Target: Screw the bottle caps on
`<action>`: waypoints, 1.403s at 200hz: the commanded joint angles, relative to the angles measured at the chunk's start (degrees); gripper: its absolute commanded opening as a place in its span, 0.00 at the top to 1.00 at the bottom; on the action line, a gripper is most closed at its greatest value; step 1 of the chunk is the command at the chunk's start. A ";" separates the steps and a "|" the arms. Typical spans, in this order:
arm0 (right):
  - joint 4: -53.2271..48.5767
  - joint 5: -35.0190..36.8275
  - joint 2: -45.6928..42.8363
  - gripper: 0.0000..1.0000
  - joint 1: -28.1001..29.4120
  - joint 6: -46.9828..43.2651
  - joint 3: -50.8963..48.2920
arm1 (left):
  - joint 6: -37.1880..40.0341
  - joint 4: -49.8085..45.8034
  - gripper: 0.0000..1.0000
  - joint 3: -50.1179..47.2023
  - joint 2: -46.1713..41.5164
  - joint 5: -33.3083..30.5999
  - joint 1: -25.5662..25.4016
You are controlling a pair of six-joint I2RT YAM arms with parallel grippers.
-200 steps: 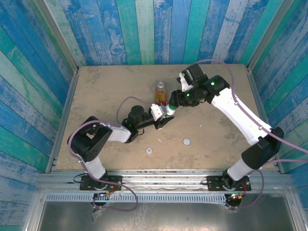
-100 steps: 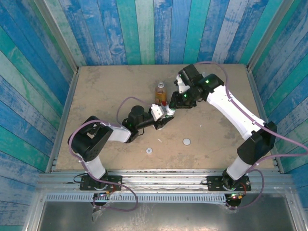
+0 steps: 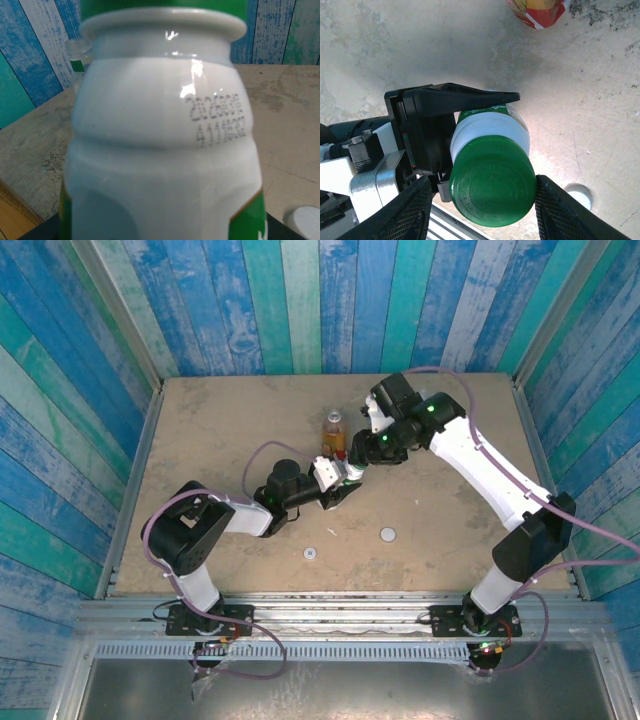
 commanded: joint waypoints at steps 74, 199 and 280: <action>-0.81 -1.21 1.72 0.55 -1.61 -0.64 0.83 | 1.18 -0.06 0.51 0.17 1.85 0.01 -0.54; 0.37 -8.55 -0.74 0.63 -2.15 -30.37 -1.25 | -0.69 0.65 0.50 -0.25 1.21 8.06 0.21; -4.79 -15.98 -2.14 0.63 -2.67 -66.61 -1.05 | -2.48 -4.27 0.51 0.66 0.68 25.19 2.72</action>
